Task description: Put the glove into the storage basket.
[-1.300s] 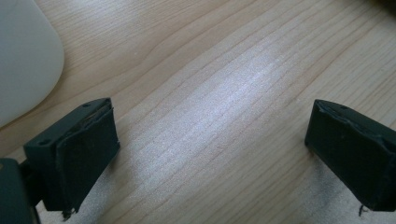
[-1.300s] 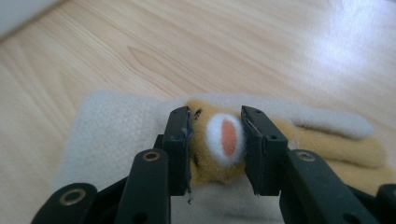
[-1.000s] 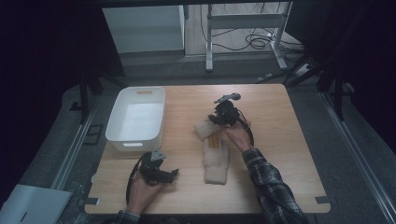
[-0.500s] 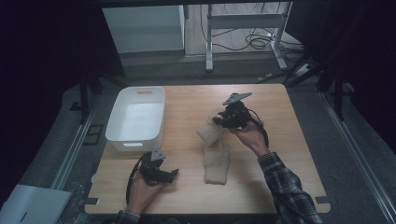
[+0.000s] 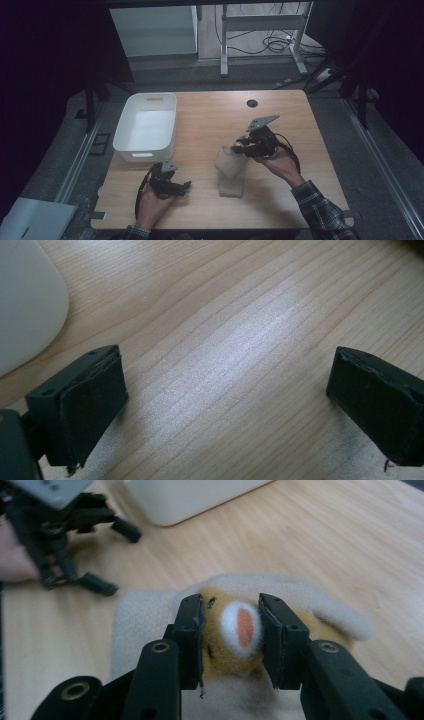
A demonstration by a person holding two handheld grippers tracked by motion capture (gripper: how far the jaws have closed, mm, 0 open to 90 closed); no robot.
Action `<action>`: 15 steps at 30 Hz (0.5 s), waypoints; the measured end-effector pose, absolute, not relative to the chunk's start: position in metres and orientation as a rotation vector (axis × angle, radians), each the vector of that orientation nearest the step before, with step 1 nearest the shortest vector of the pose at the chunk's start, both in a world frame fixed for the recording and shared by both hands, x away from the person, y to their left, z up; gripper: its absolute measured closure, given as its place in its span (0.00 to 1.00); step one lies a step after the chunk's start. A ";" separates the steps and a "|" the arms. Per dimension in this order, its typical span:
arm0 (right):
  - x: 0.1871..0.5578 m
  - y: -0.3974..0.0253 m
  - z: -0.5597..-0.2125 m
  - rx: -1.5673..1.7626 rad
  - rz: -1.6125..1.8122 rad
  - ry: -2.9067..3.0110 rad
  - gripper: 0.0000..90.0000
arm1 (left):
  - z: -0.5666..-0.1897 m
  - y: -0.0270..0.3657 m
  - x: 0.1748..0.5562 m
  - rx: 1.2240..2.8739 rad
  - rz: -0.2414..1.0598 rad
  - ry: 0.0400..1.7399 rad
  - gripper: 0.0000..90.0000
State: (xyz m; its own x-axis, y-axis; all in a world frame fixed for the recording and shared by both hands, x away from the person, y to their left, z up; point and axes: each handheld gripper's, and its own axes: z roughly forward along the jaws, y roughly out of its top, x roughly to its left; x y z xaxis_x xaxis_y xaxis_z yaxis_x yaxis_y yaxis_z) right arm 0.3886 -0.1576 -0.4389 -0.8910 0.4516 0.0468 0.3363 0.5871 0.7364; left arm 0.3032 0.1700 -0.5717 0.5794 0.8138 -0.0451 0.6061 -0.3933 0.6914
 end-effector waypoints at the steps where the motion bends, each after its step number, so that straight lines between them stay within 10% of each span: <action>1: 0.385 -0.159 -0.439 0.651 1.198 2.676 0.70 | -0.572 0.170 0.303 2.135 0.396 1.125 0.03; 15: 0.374 -0.145 -0.505 0.572 1.076 2.729 0.55 | -0.571 0.170 0.303 2.142 0.396 1.122 0.03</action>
State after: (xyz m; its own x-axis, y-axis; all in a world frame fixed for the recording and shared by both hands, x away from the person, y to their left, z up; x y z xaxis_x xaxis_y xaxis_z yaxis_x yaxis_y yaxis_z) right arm 0.3737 -0.1448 -0.5050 -0.9155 0.4023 -0.0026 0.2922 0.6695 0.6829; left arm 0.3033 0.1704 -0.5714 0.5823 0.8119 -0.0423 0.6060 -0.3988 0.6883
